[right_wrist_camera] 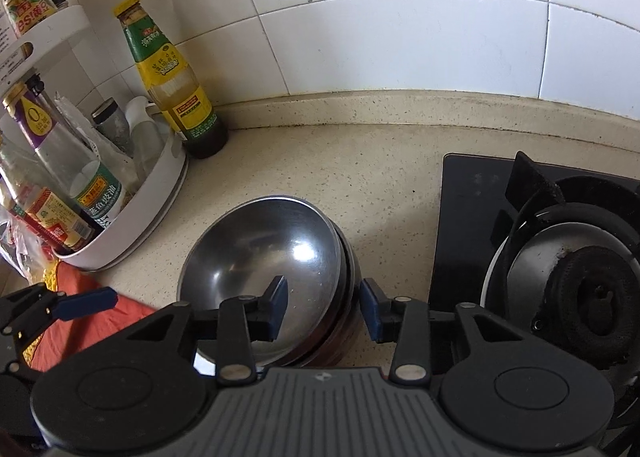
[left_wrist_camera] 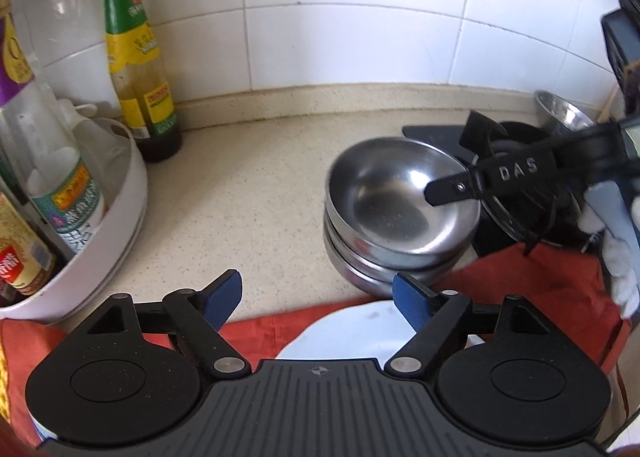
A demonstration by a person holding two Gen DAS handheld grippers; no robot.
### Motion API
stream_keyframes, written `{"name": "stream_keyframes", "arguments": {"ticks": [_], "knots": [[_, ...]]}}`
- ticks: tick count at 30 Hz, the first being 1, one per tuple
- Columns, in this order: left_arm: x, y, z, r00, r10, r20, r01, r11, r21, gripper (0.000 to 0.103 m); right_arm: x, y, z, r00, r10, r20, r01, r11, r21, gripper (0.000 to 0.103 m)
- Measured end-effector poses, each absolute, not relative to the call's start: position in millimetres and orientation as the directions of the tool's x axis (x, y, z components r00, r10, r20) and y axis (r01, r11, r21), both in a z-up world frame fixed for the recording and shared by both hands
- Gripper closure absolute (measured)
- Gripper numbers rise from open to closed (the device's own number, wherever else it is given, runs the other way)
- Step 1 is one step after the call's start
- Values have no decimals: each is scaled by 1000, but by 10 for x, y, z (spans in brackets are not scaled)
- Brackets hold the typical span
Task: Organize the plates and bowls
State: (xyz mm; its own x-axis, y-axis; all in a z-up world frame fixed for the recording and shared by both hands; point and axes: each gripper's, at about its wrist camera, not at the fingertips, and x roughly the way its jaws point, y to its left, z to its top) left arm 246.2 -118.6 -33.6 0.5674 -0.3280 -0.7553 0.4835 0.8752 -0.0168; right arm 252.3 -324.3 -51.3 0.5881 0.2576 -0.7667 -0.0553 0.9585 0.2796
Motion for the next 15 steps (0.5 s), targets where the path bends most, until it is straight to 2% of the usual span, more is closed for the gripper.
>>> {"name": "stream_keyframes", "arguments": {"ticks": [4,7,12,15], "knots": [[2567,-1273,-433,525,-360,-771,531,847,-34,16,2578,-3296,-610,565,245,-788,-20,959,284,63],[2668,-1358,-516,480,-393,-784,579,814,-54,15,2613,-3342,-690,545,250,-800,8,953,303,57],[2764,-1480,-614,408,-455,-791,658,748,-90,13,2668,-3347,-766,526,248,-814,45,947,318,57],[2832,-1557,-679,371,-481,-795,688,717,-112,12,2697,-3404,-837,512,299,-805,69,920,386,55]]}}
